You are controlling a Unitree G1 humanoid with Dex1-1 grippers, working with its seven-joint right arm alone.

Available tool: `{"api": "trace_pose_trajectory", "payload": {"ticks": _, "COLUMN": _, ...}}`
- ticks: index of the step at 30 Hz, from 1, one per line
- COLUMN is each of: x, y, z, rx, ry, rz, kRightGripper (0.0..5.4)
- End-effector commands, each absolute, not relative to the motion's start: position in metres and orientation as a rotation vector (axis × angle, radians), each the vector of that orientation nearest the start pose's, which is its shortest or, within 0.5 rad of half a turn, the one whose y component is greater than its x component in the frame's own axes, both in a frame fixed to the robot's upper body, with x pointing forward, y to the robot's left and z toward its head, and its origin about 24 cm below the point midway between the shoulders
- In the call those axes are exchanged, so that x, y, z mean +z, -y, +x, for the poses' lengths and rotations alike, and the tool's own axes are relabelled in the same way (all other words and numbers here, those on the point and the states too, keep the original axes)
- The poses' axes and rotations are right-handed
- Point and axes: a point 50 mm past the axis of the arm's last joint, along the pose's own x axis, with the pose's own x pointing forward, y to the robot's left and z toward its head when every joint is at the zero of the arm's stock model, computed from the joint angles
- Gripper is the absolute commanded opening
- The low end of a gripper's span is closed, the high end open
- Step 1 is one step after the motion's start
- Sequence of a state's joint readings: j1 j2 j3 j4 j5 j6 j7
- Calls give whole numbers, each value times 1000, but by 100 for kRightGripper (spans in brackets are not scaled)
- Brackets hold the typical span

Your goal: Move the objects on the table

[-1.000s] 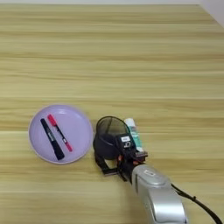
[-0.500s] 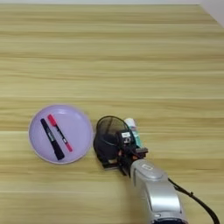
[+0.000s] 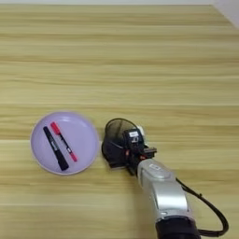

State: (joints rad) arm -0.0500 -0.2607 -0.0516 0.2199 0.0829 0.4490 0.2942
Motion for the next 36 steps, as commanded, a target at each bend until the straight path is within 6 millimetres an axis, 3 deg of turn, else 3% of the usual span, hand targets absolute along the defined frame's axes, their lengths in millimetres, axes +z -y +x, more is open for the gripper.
{"api": "trace_pose_trajectory", "payload": {"ticks": 1, "x": -3, "y": 214, "z": 264, "rx": 172, "ry": -518, "rz": -100, "kRightGripper": 538}}
{"api": "trace_pose_trajectory", "payload": {"ticks": 16, "x": -5, "y": 213, "z": 287, "rx": 177, "ry": -506, "rz": -100, "kRightGripper": 538}}
{"api": "trace_pose_trajectory", "payload": {"ticks": 36, "x": -8, "y": 213, "z": 271, "rx": 199, "ry": -524, "rz": -88, "kRightGripper": 538}}
